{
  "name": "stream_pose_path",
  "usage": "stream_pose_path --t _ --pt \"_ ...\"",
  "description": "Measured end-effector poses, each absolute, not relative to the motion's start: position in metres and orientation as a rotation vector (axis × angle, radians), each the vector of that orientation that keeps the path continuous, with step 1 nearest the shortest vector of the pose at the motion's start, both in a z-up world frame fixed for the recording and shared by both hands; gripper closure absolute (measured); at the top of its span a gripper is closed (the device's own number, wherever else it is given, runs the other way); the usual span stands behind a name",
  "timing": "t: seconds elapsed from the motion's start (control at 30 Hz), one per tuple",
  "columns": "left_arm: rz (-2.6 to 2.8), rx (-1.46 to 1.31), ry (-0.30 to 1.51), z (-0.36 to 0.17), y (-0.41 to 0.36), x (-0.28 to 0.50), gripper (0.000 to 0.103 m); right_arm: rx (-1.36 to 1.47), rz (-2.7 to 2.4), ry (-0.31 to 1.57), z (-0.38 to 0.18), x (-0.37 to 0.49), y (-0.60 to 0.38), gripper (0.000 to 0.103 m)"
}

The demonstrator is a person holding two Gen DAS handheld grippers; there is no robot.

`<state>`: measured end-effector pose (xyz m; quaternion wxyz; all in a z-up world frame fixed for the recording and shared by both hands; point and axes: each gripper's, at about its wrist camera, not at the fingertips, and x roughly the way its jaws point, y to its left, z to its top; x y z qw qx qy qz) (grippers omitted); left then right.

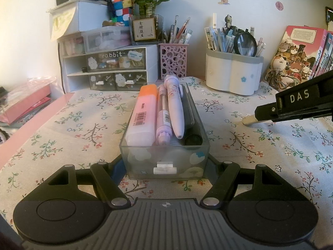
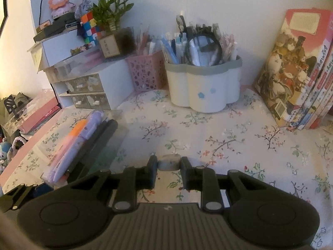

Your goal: Organize stationery

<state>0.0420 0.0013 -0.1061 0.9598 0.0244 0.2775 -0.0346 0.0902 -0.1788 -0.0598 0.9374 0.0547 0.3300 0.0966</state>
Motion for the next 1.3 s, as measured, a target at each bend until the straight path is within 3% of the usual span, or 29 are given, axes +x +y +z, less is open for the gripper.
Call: stream_pose_path --t 1.3 --pt "-0.074 0.051 0.563 -0.107 -0.001 0.043 0.031 0.457 0.278 0.677 -0.024 0.123 -0.202 0.065"
